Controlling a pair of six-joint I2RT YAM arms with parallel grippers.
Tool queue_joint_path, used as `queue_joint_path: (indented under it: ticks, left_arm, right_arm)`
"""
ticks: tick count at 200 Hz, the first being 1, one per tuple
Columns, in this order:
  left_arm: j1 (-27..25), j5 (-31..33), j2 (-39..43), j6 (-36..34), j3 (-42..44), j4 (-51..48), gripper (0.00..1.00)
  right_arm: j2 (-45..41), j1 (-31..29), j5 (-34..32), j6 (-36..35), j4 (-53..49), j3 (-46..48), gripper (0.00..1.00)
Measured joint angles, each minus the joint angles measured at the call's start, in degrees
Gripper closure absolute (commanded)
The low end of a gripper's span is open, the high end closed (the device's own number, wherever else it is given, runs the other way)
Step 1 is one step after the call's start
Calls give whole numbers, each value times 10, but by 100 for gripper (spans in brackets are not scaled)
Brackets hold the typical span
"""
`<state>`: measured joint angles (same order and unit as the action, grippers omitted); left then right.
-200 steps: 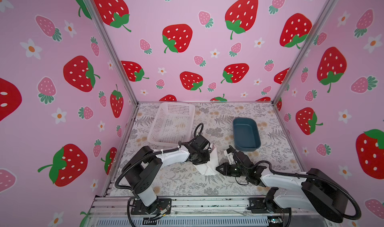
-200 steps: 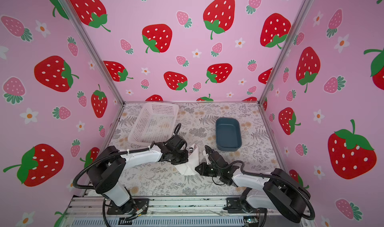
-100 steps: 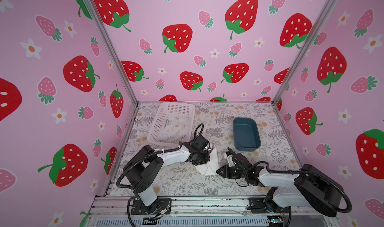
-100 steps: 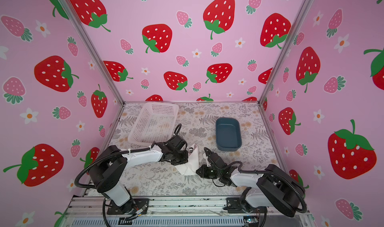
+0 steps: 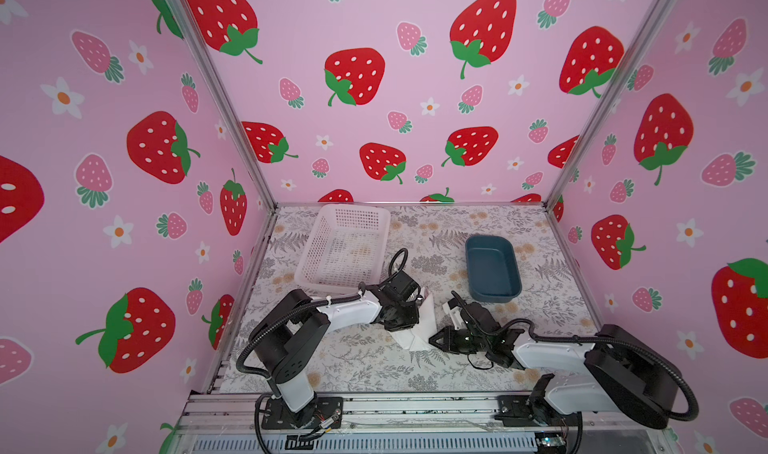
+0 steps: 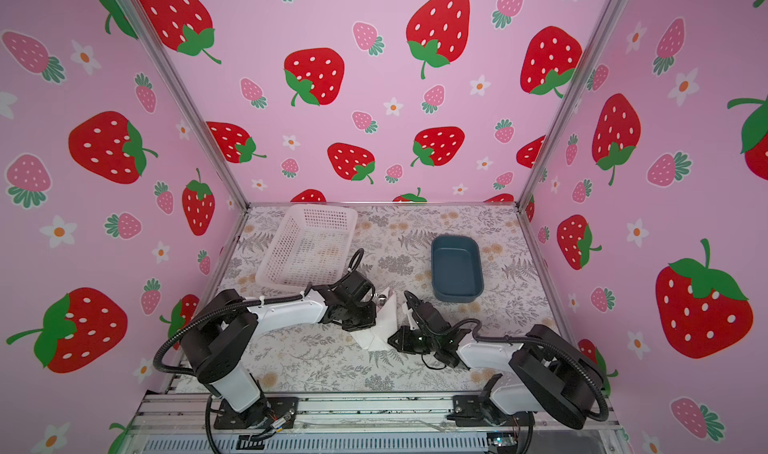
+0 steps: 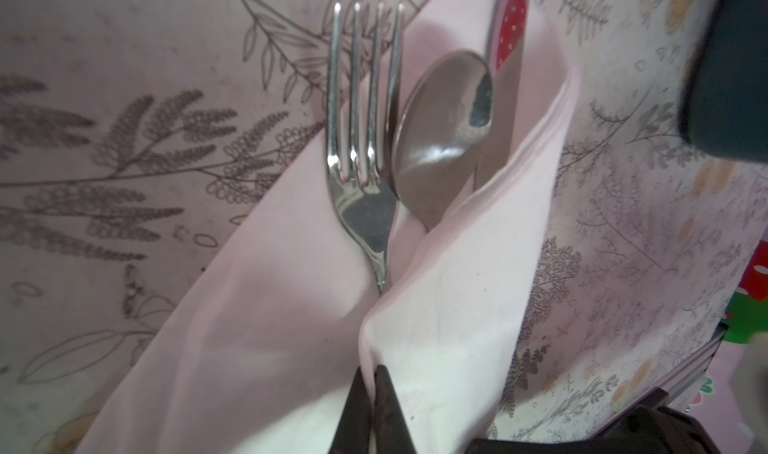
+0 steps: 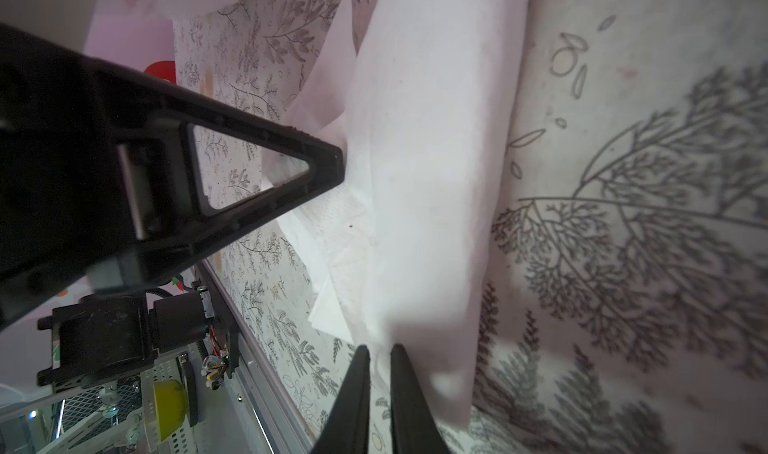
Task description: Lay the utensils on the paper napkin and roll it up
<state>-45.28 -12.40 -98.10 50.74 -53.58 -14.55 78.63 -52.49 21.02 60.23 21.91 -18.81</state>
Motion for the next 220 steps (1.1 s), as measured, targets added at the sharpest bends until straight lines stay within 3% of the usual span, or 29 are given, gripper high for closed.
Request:
queue_joint_path:
  ticks: [113,220]
  left_arm:
    - [0,2,0,-2,0,0,93]
    - [0,4,0,-4,0,-1,90]
  right_arm:
    - [-20,-2,9,3,10,-1,83]
    - [53,-25,2,-3,7,-37,85]
